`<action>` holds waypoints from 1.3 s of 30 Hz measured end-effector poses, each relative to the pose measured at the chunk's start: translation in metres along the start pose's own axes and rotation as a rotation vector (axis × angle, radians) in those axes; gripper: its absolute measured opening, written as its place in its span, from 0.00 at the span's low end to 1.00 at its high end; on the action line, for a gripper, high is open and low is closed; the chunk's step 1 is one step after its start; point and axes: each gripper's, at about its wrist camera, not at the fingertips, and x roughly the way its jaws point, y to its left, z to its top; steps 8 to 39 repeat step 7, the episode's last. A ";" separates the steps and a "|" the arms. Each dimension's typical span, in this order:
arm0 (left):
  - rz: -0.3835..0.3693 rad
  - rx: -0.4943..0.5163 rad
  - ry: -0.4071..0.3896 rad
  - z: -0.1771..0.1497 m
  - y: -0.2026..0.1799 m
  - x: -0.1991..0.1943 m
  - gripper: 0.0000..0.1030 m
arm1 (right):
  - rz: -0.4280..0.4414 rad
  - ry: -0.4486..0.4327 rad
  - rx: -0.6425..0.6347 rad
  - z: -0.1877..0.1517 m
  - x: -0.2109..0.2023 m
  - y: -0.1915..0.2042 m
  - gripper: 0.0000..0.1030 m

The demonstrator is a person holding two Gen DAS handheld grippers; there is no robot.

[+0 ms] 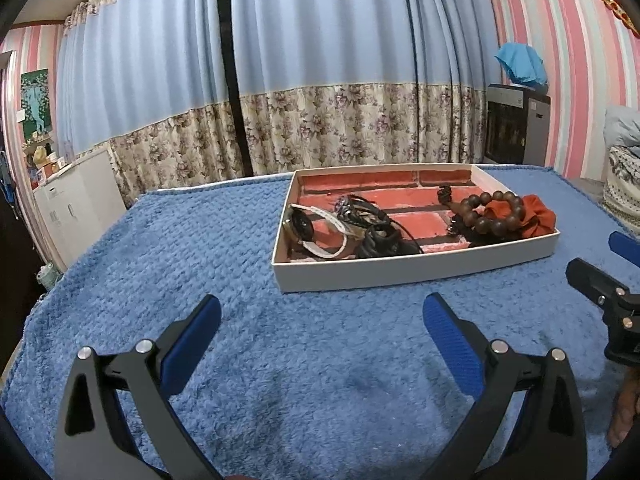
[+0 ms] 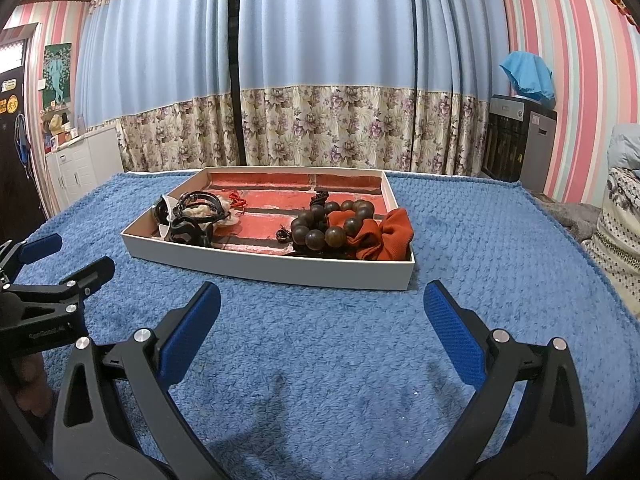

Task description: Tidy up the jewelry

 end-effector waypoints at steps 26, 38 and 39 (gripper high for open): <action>-0.028 0.010 -0.001 0.001 -0.003 -0.001 0.96 | 0.001 0.002 0.002 -0.001 -0.001 0.001 0.96; -0.028 0.010 -0.001 0.001 -0.003 -0.001 0.96 | 0.001 0.002 0.002 -0.001 -0.001 0.001 0.96; -0.028 0.010 -0.001 0.001 -0.003 -0.001 0.96 | 0.001 0.002 0.002 -0.001 -0.001 0.001 0.96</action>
